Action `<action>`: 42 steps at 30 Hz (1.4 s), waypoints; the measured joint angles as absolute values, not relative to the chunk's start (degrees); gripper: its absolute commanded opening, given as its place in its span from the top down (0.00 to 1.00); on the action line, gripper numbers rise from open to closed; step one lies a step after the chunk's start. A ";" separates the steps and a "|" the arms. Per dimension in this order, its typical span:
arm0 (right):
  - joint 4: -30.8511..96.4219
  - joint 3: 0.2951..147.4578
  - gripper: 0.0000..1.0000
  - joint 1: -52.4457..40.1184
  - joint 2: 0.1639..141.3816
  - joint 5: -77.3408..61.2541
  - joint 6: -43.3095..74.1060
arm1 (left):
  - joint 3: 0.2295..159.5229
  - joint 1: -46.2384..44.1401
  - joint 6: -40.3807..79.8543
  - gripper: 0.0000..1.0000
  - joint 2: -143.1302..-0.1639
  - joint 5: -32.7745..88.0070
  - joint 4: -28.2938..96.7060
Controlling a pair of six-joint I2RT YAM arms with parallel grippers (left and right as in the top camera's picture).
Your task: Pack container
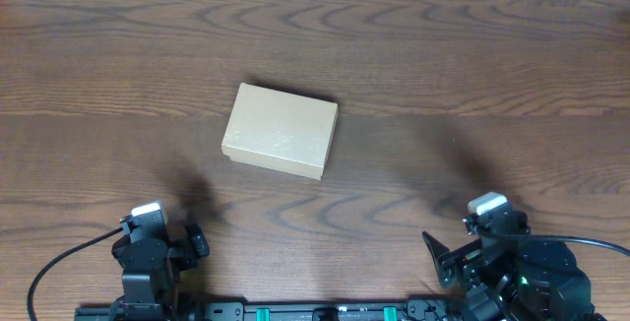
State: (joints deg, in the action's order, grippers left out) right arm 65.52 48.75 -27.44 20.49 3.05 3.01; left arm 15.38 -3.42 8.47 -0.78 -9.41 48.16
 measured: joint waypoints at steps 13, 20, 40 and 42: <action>50.63 30.33 0.01 -15.31 8.16 9.02 3.01 | 15.38 -3.42 8.47 0.05 -0.73 -9.43 48.18; 45.60 20.32 0.01 -11.07 4.82 9.04 3.68 | 15.40 -3.42 8.47 0.04 -0.73 -9.43 48.18; 45.23 11.03 0.01 -9.26 1.58 8.80 6.90 | 15.38 -3.40 8.47 0.05 -0.73 -9.43 48.21; 45.21 10.59 0.01 -8.60 1.58 8.75 7.44 | 15.38 -3.42 8.47 0.05 -0.73 -9.43 48.18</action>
State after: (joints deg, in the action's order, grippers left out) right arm 45.21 10.59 -8.60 1.58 8.75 7.44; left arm 15.38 -3.42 8.47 -0.73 -9.43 48.18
